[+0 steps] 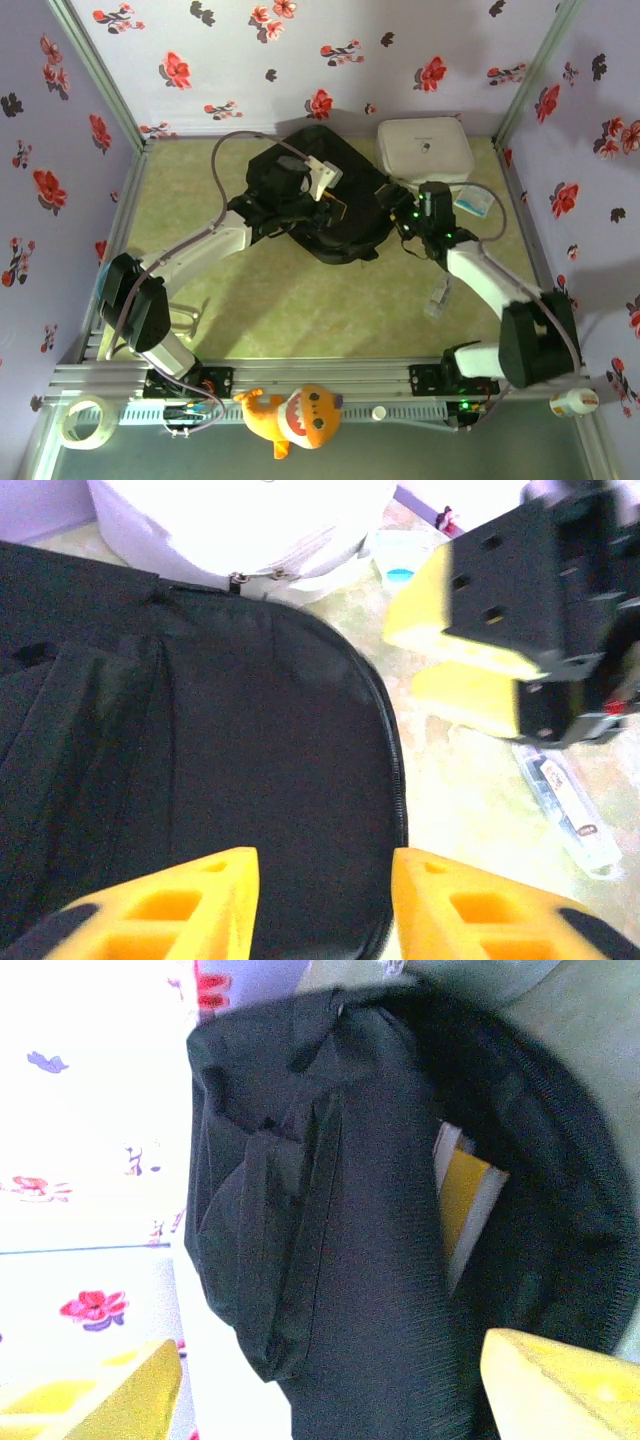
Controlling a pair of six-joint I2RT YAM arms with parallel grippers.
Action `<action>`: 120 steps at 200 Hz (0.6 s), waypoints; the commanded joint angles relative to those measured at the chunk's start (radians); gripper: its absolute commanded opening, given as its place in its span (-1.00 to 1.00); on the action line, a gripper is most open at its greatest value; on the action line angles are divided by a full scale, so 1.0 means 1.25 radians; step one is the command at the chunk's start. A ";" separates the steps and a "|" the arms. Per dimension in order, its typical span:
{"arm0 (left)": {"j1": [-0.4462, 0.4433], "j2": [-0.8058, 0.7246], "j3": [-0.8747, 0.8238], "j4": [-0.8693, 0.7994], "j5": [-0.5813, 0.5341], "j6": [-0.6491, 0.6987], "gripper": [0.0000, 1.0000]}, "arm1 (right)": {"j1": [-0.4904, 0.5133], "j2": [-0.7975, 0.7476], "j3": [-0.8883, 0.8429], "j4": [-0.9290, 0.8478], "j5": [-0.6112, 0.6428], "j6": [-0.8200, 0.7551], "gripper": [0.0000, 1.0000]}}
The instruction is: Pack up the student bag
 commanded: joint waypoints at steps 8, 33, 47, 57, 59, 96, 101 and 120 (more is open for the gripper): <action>0.051 -0.033 -0.023 0.029 0.018 -0.068 0.10 | -0.004 -0.114 -0.026 -0.169 0.153 -0.105 0.66; 0.124 -0.059 -0.097 0.075 0.003 -0.180 0.42 | -0.003 -0.160 -0.028 -0.207 0.166 -0.149 0.70; 0.167 -0.058 -0.139 0.078 -0.003 -0.257 0.51 | 0.000 -0.170 -0.029 -0.210 0.167 -0.157 0.72; 0.199 -0.051 -0.167 0.078 -0.003 -0.323 0.54 | 0.002 -0.169 -0.029 -0.207 0.167 -0.160 0.73; 0.206 -0.051 -0.173 0.078 -0.003 -0.336 0.55 | 0.002 -0.169 -0.029 -0.206 0.167 -0.160 0.73; 0.309 -0.012 -0.286 0.158 0.048 -0.539 0.48 | 0.009 -0.151 -0.024 -0.193 0.168 -0.150 0.74; 0.319 -0.006 -0.303 0.192 0.070 -0.563 0.45 | 0.010 -0.148 -0.022 -0.188 0.166 -0.150 0.74; 0.349 0.034 -0.342 0.314 0.134 -0.649 0.30 | 0.014 -0.138 -0.020 -0.178 0.158 -0.141 0.75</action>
